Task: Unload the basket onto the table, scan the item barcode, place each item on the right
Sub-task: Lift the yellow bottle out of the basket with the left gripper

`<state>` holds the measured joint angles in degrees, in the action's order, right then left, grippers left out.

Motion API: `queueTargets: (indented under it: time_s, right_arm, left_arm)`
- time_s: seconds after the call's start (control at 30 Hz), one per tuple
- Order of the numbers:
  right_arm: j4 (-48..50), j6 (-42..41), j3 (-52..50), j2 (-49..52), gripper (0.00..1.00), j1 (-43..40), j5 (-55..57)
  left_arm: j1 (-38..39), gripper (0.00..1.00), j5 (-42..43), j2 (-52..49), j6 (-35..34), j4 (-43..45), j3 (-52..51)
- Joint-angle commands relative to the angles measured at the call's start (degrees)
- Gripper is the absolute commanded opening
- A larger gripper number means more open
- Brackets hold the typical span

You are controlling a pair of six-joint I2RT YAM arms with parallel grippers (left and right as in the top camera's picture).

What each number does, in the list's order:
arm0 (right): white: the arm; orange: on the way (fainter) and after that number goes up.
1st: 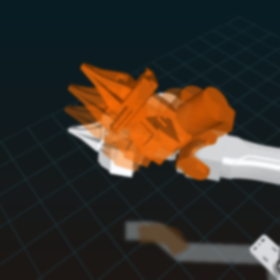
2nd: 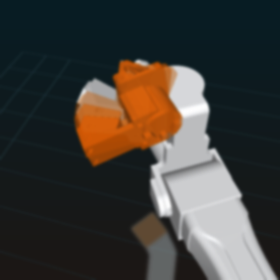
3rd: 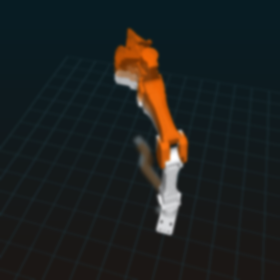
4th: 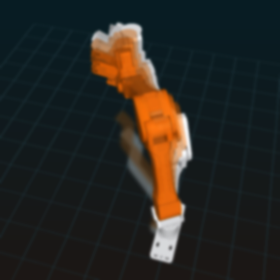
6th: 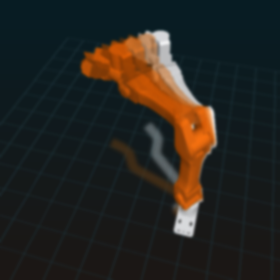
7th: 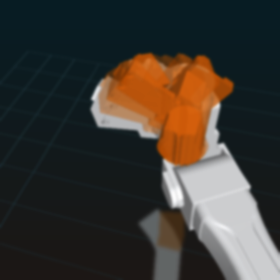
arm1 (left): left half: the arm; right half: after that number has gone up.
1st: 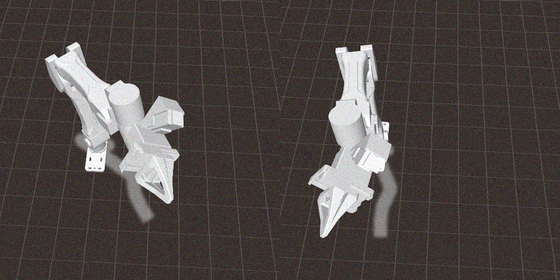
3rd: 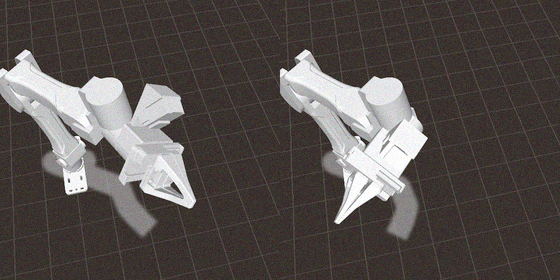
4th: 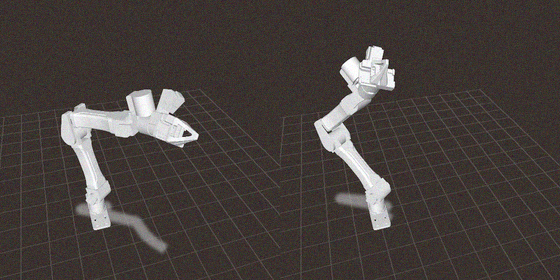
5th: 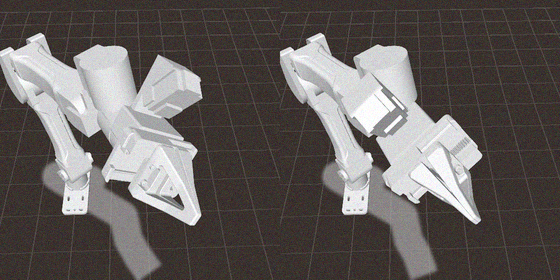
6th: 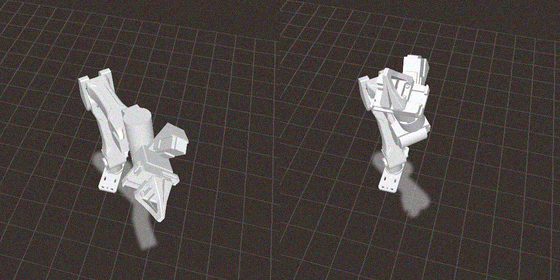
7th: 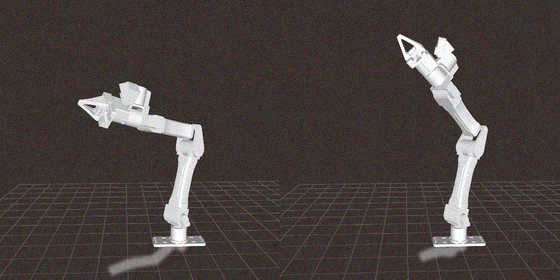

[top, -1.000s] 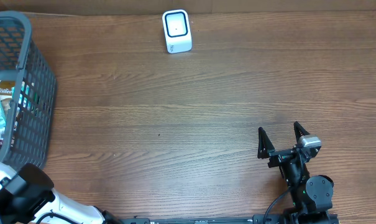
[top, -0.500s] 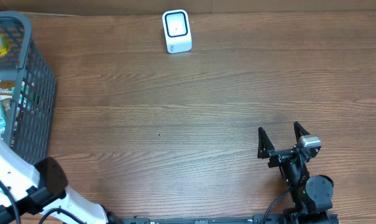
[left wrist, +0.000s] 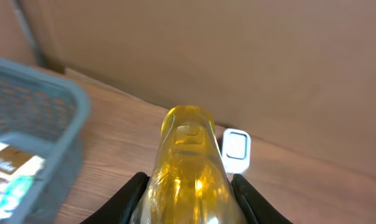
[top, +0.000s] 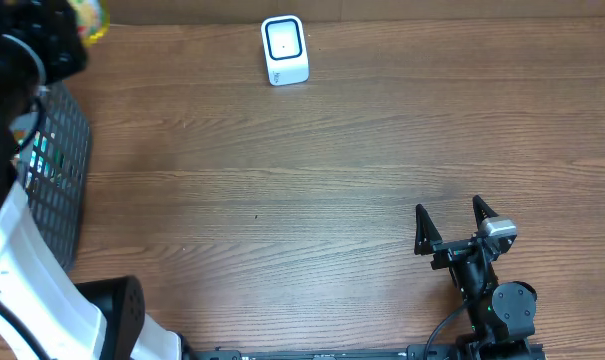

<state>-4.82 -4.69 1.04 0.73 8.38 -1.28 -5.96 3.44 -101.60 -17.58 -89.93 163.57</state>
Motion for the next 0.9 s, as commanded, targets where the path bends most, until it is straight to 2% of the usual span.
queueTargets:
  time_s: [0.0,0.43,0.87]
  right_arm:
    - [0.13,-0.02,-0.59,-0.57,1.0,0.11,-0.28]
    - [0.13,-0.02,-0.59,-0.57,1.0,0.11,-0.28]
    - [0.13,-0.02,-0.59,-0.57,1.0,0.11,-0.28]
  left_arm:
    - [5.62,0.23,-4.11,0.74,1.33,-0.57,0.72]
    - [20.59,0.23,-7.23,-0.79,1.31,-6.86,0.37]
    - [33.59,0.23,-7.04,-7.43,1.25,-6.75,-7.85]
